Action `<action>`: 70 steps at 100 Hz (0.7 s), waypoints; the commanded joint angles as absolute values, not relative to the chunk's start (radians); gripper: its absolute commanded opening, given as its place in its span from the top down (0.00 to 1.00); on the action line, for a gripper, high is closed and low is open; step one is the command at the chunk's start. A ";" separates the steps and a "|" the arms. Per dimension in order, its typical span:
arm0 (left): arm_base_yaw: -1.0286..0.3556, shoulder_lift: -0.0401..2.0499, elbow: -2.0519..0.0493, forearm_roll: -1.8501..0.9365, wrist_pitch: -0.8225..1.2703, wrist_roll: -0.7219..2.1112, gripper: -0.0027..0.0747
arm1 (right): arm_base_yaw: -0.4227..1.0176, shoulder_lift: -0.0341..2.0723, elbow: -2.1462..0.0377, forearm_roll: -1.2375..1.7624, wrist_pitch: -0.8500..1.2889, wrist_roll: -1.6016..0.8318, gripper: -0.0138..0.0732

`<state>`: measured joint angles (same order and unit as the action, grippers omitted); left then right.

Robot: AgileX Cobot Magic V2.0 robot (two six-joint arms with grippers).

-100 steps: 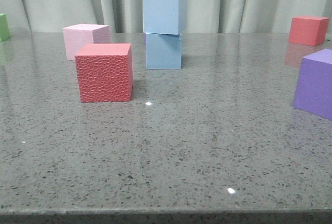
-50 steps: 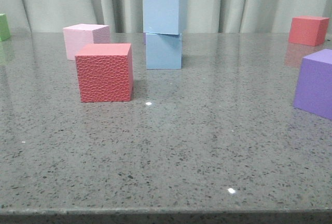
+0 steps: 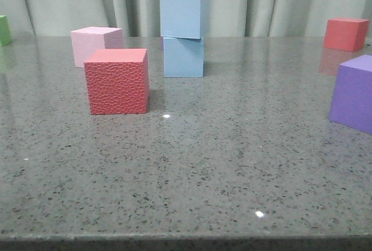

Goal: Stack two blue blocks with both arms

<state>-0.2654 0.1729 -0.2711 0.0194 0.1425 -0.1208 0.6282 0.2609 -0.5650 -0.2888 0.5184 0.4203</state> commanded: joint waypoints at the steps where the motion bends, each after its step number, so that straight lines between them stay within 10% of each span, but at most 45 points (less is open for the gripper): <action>1: -0.203 0.154 -0.275 0.026 0.058 -0.079 0.99 | 0.626 0.271 -0.588 -0.314 0.434 0.413 0.92; 70: 0.027 -0.038 0.004 -0.042 -0.008 0.006 0.99 | 0.626 0.271 -0.588 -0.314 0.435 0.413 0.92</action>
<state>0.0230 -0.0047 0.0024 -0.0276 0.1166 0.0000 0.6282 0.2609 -0.5650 -0.2888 0.5184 0.4203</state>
